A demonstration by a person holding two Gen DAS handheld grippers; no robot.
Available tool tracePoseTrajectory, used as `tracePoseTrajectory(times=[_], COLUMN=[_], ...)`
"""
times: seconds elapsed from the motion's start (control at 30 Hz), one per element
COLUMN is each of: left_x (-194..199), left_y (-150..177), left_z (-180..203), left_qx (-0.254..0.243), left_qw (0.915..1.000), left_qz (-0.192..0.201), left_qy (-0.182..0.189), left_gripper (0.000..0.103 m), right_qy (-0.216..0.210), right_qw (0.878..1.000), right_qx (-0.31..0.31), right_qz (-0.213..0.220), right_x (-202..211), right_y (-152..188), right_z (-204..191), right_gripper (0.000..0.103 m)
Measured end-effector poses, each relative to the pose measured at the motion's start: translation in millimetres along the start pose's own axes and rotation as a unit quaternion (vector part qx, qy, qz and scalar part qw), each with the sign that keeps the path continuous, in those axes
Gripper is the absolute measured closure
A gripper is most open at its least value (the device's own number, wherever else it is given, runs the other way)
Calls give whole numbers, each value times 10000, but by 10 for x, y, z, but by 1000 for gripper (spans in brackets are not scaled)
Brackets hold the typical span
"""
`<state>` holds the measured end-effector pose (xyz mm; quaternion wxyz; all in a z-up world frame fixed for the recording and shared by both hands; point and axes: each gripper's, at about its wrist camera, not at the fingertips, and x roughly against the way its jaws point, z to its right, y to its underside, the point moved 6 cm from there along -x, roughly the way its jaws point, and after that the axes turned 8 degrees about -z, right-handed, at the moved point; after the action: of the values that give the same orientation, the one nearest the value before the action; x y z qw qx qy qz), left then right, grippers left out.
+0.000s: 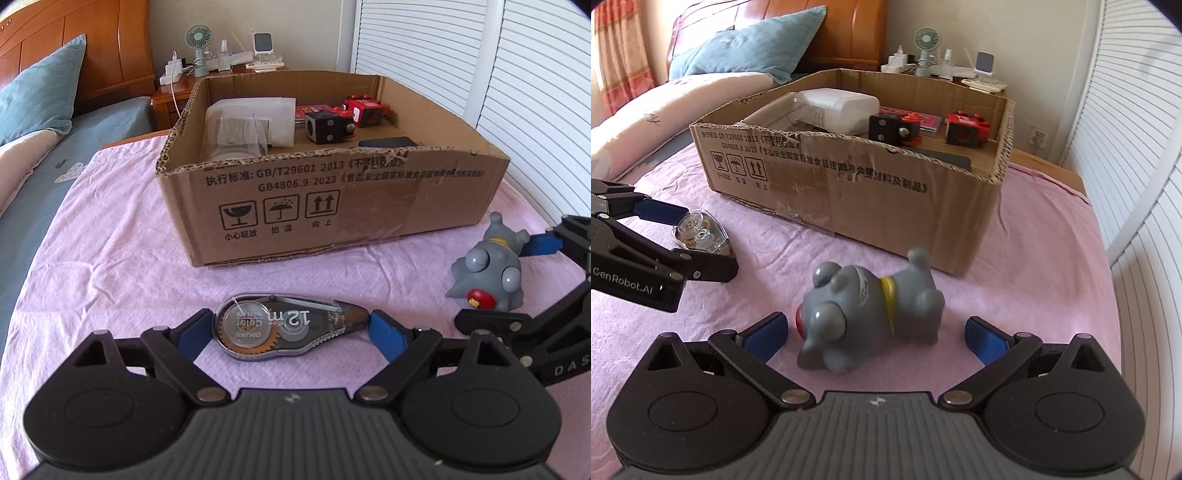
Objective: Organize rigid objects
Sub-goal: 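Grasp the clear tape roller with the left tool while the right tool grasps the grey dog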
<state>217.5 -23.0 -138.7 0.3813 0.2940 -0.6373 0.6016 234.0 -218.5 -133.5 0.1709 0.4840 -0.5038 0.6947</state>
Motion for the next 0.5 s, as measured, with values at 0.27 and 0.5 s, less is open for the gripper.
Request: tracePoseTrajectory(times=[0.27,0.5], left_x=[14,11], left_y=[21,15], left_z=[3,0], left_qx=[12,-32], left_qw=[10000,10000], left_qz=[49,27], left_qy=[-15,10], left_gripper=[13,12], right_qy=[34,95], right_qw=[9994,9977], right_qx=[305,644], right_qz=[-154,-183], right_x=[-24,25], right_y=[-99,-115], right_z=[-1,-22], right_gripper=[0,9])
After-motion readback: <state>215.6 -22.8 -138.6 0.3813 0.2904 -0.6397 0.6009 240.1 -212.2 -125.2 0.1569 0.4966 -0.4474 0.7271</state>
